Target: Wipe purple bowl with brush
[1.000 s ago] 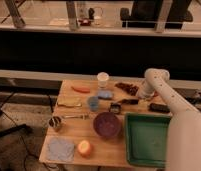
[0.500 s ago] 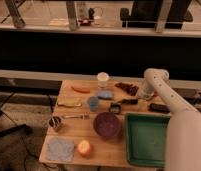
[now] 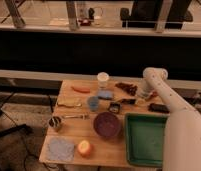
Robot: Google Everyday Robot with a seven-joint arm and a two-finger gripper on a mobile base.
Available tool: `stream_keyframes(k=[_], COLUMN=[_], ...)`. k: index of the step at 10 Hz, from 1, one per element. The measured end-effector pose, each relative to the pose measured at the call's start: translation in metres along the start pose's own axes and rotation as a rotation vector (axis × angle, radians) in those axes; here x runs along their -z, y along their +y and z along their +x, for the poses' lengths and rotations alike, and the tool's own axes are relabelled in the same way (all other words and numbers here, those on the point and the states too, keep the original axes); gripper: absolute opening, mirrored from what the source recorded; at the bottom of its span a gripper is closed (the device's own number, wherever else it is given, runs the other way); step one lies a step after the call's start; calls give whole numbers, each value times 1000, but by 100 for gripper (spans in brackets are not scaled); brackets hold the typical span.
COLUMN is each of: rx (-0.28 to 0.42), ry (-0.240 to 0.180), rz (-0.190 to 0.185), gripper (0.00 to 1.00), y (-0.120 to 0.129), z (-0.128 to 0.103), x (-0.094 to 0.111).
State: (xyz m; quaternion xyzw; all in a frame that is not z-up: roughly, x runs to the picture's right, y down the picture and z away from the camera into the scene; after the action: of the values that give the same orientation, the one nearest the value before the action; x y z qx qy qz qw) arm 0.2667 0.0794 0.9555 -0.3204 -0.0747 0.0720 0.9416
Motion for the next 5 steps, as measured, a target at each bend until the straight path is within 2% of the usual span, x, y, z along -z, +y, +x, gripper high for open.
stream_keyframes(k=[3, 5], rx=[-3, -10], ry=[-9, -25], rz=[-1, 8], gripper=[0, 0], y=[2, 6], z=[2, 5], x=[0, 6])
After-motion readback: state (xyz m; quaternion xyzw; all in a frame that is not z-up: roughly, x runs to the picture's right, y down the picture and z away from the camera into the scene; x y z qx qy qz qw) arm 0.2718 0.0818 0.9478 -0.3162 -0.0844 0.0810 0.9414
